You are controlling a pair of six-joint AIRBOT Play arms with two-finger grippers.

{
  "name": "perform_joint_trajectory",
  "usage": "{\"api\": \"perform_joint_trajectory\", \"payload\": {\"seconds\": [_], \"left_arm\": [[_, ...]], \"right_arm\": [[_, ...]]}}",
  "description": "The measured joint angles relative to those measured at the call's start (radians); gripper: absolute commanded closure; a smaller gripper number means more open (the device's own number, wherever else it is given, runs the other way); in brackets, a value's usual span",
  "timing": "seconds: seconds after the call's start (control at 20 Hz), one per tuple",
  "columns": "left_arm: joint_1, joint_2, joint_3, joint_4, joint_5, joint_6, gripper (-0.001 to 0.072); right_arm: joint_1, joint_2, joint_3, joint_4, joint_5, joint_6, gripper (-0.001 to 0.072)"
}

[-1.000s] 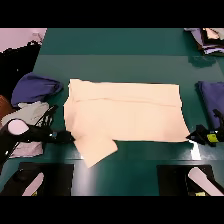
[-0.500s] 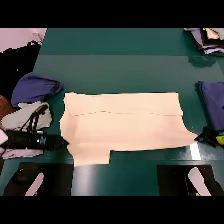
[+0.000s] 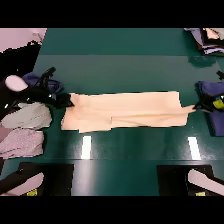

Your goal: Fold the shirts.

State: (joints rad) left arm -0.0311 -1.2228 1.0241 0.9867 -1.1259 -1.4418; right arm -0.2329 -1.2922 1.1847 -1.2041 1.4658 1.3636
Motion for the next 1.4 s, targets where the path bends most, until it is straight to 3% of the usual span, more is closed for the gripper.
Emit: {"api": "perform_joint_trajectory", "payload": {"seconds": [0.1,0.15,0.2,0.25,0.3,0.35,0.55,0.6,0.65,0.7,1.05,1.15,1.2,1.25,1.4], "left_arm": [[0.000,-0.090,0.069,0.000,0.043,0.004,0.0683],[0.000,-0.121,0.095,0.000,0.064,0.005,0.0679],[0.000,-0.144,0.115,0.000,0.087,0.007,0.0432],[0.000,-0.161,0.129,0.001,0.108,0.007,0.0171],[0.001,-0.174,0.140,0.002,0.126,0.007,0.0177],[0.001,-0.182,0.147,0.002,0.141,0.006,0.0232],[0.000,-0.194,0.182,0.001,0.128,0.003,0.0233],[0.000,-0.193,0.190,0.001,0.110,0.003,0.0358],[0.000,-0.192,0.195,0.000,0.095,0.003,0.0660],[0.000,-0.191,0.200,0.000,0.078,0.003,0.0685],[-0.001,-0.190,0.209,-0.063,0.036,0.006,0.0683],[-0.001,-0.191,0.209,-0.081,0.037,0.007,0.0684],[-0.005,-0.191,0.209,-0.087,0.039,0.008,0.0684],[-0.016,-0.192,0.209,-0.090,0.042,0.008,0.0685],[-0.089,-0.198,0.209,-0.100,0.070,0.010,0.0685]], "right_arm": [[0.026,-0.096,0.087,0.006,-0.006,0.006,0.0696],[0.032,-0.137,0.124,0.014,-0.009,0.009,0.0631],[0.037,-0.175,0.156,0.023,-0.012,0.012,0.0341],[0.039,-0.213,0.189,0.038,-0.015,0.013,0.0229],[0.041,-0.246,0.216,0.058,-0.016,0.012,0.0229],[0.042,-0.278,0.242,0.080,-0.015,0.012,0.0229],[0.015,-0.343,0.274,0.132,0.006,-0.027,0.0230],[-0.002,-0.349,0.262,0.140,0.017,-0.038,0.0230],[-0.019,-0.354,0.247,0.144,0.024,-0.050,0.0230],[-0.041,-0.358,0.226,0.150,0.027,-0.065,0.0230],[-0.125,-0.423,0.091,0.228,0.035,-0.167,0.0242],[-0.106,-0.456,0.074,0.286,0.038,-0.192,0.0307],[-0.090,-0.470,0.068,0.305,0.030,-0.205,0.0529],[-0.074,-0.483,0.063,0.312,0.011,-0.221,0.0674],[-0.038,-0.496,0.056,0.335,0.003,-0.274,0.0698]]}}
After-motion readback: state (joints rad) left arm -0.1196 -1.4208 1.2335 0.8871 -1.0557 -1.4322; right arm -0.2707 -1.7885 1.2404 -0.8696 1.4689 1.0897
